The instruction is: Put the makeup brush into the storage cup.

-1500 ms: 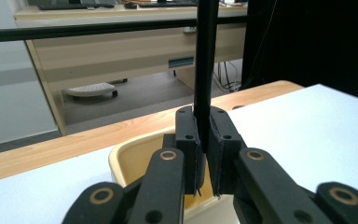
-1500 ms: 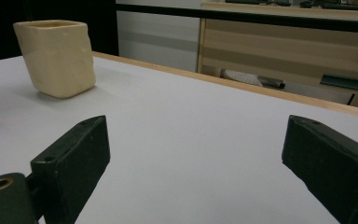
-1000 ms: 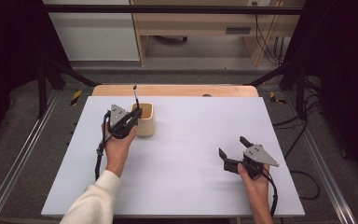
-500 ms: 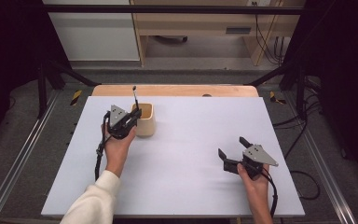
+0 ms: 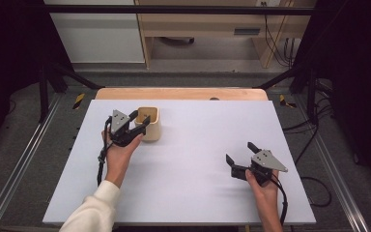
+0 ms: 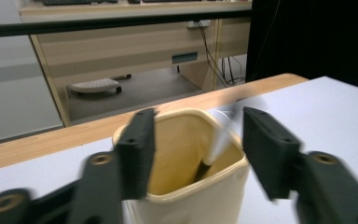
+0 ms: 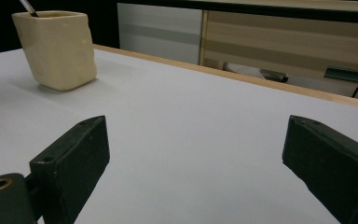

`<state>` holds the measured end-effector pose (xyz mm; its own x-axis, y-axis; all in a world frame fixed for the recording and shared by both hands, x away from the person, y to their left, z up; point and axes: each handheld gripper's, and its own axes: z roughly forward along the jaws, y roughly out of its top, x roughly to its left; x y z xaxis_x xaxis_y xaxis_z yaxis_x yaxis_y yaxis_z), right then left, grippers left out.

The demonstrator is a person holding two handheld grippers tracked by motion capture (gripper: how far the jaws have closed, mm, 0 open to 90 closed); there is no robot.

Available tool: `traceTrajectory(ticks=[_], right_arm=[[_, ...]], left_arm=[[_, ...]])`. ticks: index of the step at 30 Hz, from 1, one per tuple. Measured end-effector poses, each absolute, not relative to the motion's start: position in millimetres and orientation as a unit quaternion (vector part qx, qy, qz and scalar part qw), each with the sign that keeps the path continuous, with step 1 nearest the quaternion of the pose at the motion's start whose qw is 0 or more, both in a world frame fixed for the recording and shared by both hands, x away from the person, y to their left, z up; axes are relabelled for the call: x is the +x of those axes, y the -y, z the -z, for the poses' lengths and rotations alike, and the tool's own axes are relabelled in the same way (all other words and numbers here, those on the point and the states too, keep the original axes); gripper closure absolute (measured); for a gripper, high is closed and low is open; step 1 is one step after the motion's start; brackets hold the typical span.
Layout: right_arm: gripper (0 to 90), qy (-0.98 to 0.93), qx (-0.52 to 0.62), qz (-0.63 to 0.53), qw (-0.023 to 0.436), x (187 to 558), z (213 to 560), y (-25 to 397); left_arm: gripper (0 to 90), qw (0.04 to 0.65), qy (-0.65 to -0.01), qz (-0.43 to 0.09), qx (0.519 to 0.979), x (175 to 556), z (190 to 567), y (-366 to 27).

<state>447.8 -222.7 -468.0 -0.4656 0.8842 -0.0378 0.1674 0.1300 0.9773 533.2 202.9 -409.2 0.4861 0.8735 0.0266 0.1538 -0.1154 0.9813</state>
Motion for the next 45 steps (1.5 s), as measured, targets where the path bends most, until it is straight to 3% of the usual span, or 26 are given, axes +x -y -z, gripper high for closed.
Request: traceTrajectory(ticks=[4,17,45], right_arm=[[7.2,-0.672,0.392,-0.53,0.337,448.1,468.5,221.9],[6.8,-0.674,0.391,-0.528,0.337,447.8,469.2,220.4],[4.4,-0.671,0.399,-0.528,0.334,447.9,469.3,220.6]], left_arm=[[24.2,0.555,-0.375,-0.333,0.663,522.3,403.8,-209.2],[4.0,0.554,-0.352,-0.327,0.679,514.5,400.8,-213.4],[1.9,0.555,-0.336,-0.32,0.69,504.6,401.2,-213.5]])
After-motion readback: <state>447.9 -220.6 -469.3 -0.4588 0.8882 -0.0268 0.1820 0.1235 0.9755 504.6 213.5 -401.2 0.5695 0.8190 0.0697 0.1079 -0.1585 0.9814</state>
